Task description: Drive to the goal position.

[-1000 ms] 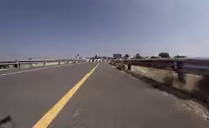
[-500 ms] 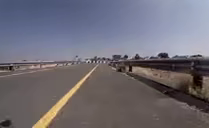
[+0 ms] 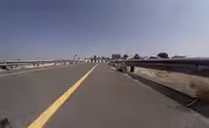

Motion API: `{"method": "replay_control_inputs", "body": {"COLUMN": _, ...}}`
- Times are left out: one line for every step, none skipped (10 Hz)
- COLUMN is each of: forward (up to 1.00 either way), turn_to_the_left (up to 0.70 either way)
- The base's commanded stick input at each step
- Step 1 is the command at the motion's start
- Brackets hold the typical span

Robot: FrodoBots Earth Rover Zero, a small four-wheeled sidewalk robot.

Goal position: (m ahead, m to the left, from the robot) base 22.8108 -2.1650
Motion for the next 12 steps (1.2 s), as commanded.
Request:
{"method": "replay_control_inputs", "body": {"forward": 1.0, "turn_to_the_left": 0.0}}
{"method": "replay_control_inputs", "body": {"forward": 1.0, "turn_to_the_left": 0.0}}
{"method": "replay_control_inputs", "body": {"forward": 1.0, "turn_to_the_left": 0.0}}
{"method": "replay_control_inputs", "body": {"forward": 1.0, "turn_to_the_left": 0.0}}
{"method": "replay_control_inputs", "body": {"forward": 1.0, "turn_to_the_left": 0.0}}
{"method": "replay_control_inputs", "body": {"forward": 1.0, "turn_to_the_left": 0.0}}
{"method": "replay_control_inputs", "body": {"forward": 1.0, "turn_to_the_left": 0.0}}
{"method": "replay_control_inputs", "body": {"forward": 1.0, "turn_to_the_left": 0.0}}
{"method": "replay_control_inputs", "body": {"forward": 1.0, "turn_to_the_left": 0.0}}
{"method": "replay_control_inputs", "body": {"forward": 1.0, "turn_to_the_left": 0.0}}
{"method": "replay_control_inputs", "body": {"forward": 1.0, "turn_to_the_left": 0.0}}
{"method": "replay_control_inputs", "body": {"forward": 1.0, "turn_to_the_left": 0.0}}
